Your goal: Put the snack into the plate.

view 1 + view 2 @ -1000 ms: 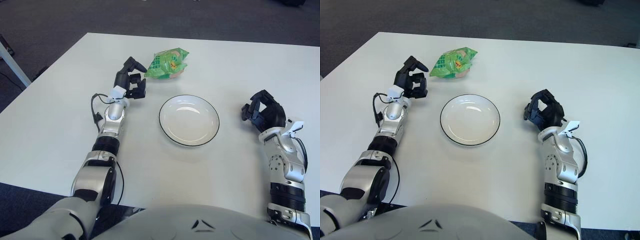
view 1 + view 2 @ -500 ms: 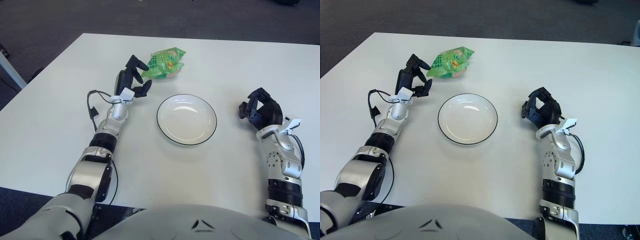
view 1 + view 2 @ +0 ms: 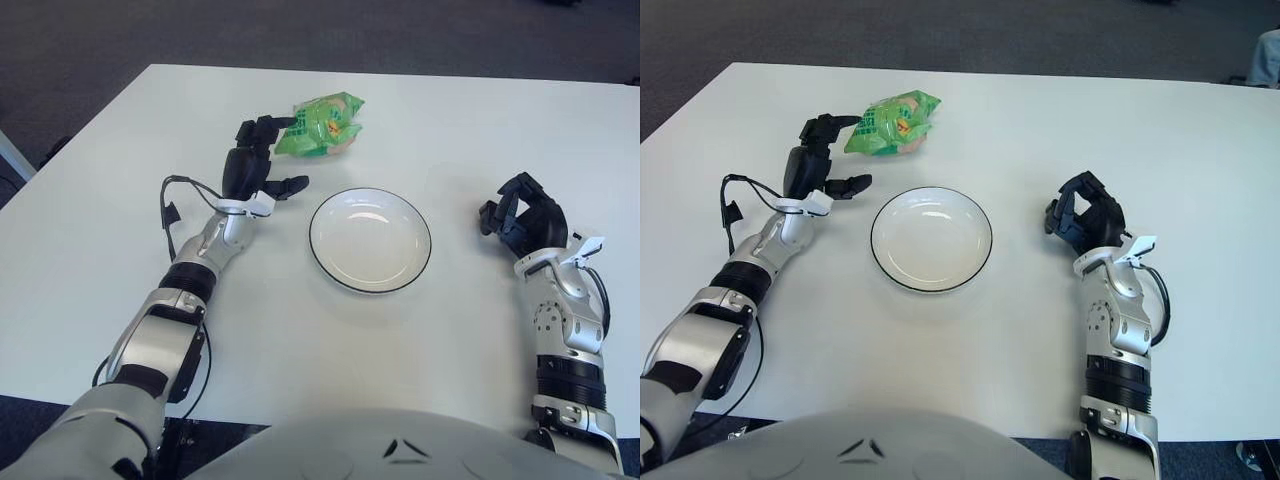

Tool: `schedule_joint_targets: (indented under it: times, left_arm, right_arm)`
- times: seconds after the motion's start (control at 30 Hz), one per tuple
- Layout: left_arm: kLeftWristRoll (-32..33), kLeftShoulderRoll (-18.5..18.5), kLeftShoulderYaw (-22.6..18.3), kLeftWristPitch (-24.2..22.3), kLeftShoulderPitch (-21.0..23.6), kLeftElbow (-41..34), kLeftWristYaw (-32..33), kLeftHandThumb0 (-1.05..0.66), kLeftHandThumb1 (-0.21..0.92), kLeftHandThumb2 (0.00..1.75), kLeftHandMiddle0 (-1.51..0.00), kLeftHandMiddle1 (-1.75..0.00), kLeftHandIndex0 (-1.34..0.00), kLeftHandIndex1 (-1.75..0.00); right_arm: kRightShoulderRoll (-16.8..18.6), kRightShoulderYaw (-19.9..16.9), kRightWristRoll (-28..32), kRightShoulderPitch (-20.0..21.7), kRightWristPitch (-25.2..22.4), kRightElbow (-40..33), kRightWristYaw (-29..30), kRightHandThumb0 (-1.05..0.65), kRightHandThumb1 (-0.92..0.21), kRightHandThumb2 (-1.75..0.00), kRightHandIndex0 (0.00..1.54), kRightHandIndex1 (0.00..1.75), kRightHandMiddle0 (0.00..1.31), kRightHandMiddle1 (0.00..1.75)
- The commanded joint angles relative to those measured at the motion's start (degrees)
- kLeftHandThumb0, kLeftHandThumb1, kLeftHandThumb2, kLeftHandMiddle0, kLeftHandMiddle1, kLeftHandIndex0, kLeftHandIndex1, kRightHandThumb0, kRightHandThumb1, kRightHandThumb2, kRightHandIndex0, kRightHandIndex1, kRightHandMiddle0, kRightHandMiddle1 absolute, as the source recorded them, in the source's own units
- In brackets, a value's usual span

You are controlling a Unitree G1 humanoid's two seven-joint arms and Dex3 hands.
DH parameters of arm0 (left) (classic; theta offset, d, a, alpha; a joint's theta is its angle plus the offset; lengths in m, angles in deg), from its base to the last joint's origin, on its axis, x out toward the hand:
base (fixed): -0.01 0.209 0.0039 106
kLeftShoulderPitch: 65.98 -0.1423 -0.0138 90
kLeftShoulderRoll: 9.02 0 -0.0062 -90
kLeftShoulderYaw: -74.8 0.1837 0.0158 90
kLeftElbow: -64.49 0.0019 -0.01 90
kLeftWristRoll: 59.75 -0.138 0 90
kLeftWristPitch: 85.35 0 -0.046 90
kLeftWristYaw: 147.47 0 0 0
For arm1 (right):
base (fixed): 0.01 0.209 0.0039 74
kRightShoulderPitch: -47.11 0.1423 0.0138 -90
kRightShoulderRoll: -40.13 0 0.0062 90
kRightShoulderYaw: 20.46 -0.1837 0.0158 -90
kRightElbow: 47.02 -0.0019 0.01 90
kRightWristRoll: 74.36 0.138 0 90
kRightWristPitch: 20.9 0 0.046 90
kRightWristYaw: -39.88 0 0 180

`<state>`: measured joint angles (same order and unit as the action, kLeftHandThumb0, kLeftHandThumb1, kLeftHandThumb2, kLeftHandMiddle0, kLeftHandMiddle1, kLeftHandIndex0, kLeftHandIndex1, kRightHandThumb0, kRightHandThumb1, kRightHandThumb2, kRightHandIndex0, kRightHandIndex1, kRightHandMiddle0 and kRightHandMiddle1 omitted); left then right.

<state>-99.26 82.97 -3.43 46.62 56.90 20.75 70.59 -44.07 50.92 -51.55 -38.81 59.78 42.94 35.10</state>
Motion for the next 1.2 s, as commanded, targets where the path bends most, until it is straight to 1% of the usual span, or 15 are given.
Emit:
schedule_joint_targets:
  times: [0.0, 0.17, 0.2, 0.3, 0.4, 0.43, 0.5, 0.6, 0.77, 0.83, 0.97, 1.03, 1.17]
  left_arm:
    - [-1.86, 0.83, 1.2, -2.44, 0.1, -1.47, 1.24, -0.82, 0.61, 0.54, 0.0, -0.07, 0.0, -0.26]
    - [-3.9, 1.35, 2.79, -5.7, 0.92, -3.02, 1.03, -0.93, 0.69, 0.38, 0.0, -0.01, 0.0, -0.06]
    - [-4.74, 1.49, 3.33, -6.75, 1.24, -3.38, 1.06, -0.94, 0.7, 0.35, 0.0, -0.01, 0.0, -0.05]
    - [-7.6, 1.69, 5.05, -10.19, 2.43, -3.66, 1.62, -1.02, 0.8, 0.2, 0.0, 0.0, 0.0, -0.01]
    - [-9.26, 1.69, 6.29, -12.46, 3.28, -3.29, 2.35, -1.04, 0.85, 0.14, 0.0, 0.0, 0.0, 0.0]
    - [-9.35, 1.7, 6.49, -12.76, 3.34, -3.29, 2.49, -1.04, 0.86, 0.13, 0.0, 0.0, 0.0, 0.0]
    - [-11.48, 1.12, 8.2, -15.39, 5.16, -0.43, 4.28, -1.05, 0.87, 0.12, 0.0, 0.0, 0.0, 0.0]
    - [-13.91, 0.97, 10.28, -18.75, 6.61, 0.87, 6.17, -1.05, 0.88, 0.11, 0.0, 0.0, 0.0, 0.0]
    - [-15.27, 0.24, 12.59, -22.04, 8.37, 2.34, 7.94, -1.05, 0.89, 0.09, 0.0, 0.0, 0.0, 0.0]
    - [-15.82, -1.17, 13.87, -23.83, 10.3, 4.51, 8.26, -1.05, 0.9, 0.09, 0.0, 0.0, 0.0, 0.0]
    - [-15.99, -2.73, 15.59, -25.07, 12.89, 8.44, 9.55, -1.05, 0.92, 0.09, 0.0, 0.0, 0.0, 0.0]
    - [-16.19, -4.04, 16.78, -25.6, 15.15, 12.21, 11.07, -1.05, 0.92, 0.09, 0.0, 0.0, 0.0, 0.0]
    - [-16.25, -5.44, 18.68, -26.17, 18.11, 16.86, 12.89, -1.05, 0.92, 0.09, 0.0, 0.0, 0.0, 0.0]
  right_arm:
    - [2.09, 0.22, -0.27, -2.74, -2.3, 4.18, 0.62, -0.48, -0.36, -1.27, 1.2, 1.75, 0.59, 1.75]
    - [2.18, 0.33, -0.18, -2.84, -2.69, 3.84, 0.81, -0.47, -0.36, -1.27, 1.18, 1.75, 0.58, 1.75]
    - [2.19, 0.36, -0.15, -2.87, -2.8, 3.77, 0.83, -0.47, -0.36, -1.27, 1.18, 1.75, 0.58, 1.75]
    - [2.22, 0.45, -0.1, -2.99, -3.12, 3.51, 0.88, -0.47, -0.36, -1.26, 1.17, 1.75, 0.58, 1.75]
    - [2.21, 0.48, -0.05, -3.04, -3.32, 3.36, 0.92, -0.47, -0.36, -1.26, 1.17, 1.75, 0.58, 1.75]
    - [2.2, 0.49, -0.05, -3.05, -3.33, 3.35, 0.92, -0.47, -0.36, -1.26, 1.17, 1.75, 0.58, 1.75]
    - [2.23, 0.45, 0.13, -3.09, -3.66, 3.17, 1.01, -0.47, -0.36, -1.26, 1.16, 1.75, 0.58, 1.75]
    - [2.23, 0.4, 0.41, -3.12, -4.09, 2.99, 1.09, -0.47, -0.36, -1.26, 1.16, 1.75, 0.58, 1.75]
    - [2.16, 0.46, 0.6, -3.21, -4.25, 2.91, 0.92, -0.48, -0.36, -1.27, 1.17, 1.75, 0.58, 1.75]
    - [2.1, 0.54, 0.48, -3.23, -4.23, 2.87, 0.86, -0.48, -0.36, -1.27, 1.17, 1.75, 0.59, 1.75]
    - [2.04, 0.59, 0.28, -3.19, -4.38, 2.79, 0.93, -0.48, -0.35, -1.27, 1.15, 1.75, 0.59, 1.75]
    - [2.09, 0.52, 0.29, -3.19, -4.62, 2.65, 1.13, -0.48, -0.36, -1.27, 1.15, 1.75, 0.59, 1.75]
    - [2.32, 0.55, 0.23, -3.32, -4.7, 2.39, 1.46, -0.48, -0.36, -1.27, 1.14, 1.75, 0.59, 1.75]
